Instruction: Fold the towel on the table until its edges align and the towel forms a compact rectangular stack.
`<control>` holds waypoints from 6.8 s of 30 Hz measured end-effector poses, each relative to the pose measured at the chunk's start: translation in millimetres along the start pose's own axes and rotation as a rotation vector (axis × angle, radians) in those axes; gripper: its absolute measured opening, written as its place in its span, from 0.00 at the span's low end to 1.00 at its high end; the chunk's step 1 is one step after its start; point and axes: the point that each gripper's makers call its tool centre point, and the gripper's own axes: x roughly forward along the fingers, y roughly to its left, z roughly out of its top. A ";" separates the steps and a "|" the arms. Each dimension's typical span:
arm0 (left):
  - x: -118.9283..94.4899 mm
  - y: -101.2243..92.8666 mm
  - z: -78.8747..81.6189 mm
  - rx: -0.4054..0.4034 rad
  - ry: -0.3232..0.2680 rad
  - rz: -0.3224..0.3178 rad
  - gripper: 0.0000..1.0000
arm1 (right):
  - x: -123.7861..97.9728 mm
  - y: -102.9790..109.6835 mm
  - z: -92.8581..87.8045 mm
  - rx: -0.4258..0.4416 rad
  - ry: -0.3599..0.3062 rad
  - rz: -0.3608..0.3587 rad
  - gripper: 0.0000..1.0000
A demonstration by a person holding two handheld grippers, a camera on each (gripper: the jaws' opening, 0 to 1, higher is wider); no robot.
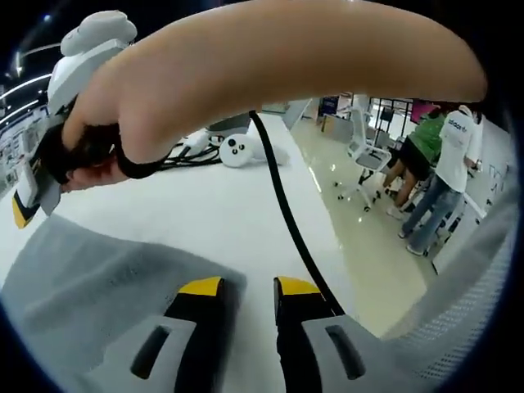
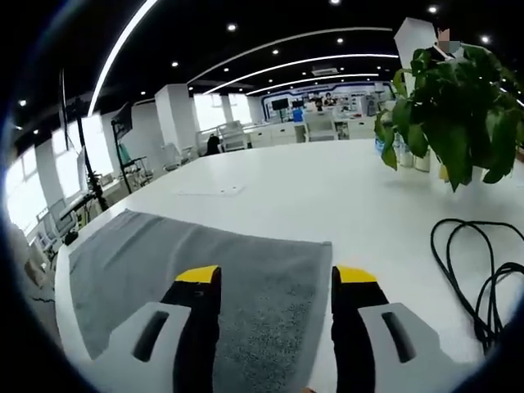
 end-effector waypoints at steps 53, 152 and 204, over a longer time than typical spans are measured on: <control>-1.2 11.8 -0.3 0.104 -0.002 0.128 0.06 | 78.3 -63.6 -16.4 -0.037 0.004 -0.232 0.00; -353.1 31.6 62.0 -0.099 -0.440 0.435 0.03 | 18.3 207.8 231.5 0.139 -0.335 0.205 0.00; -562.8 60.9 -92.5 -0.277 -0.493 0.776 0.03 | 104.4 435.9 233.1 0.085 -0.284 0.416 0.00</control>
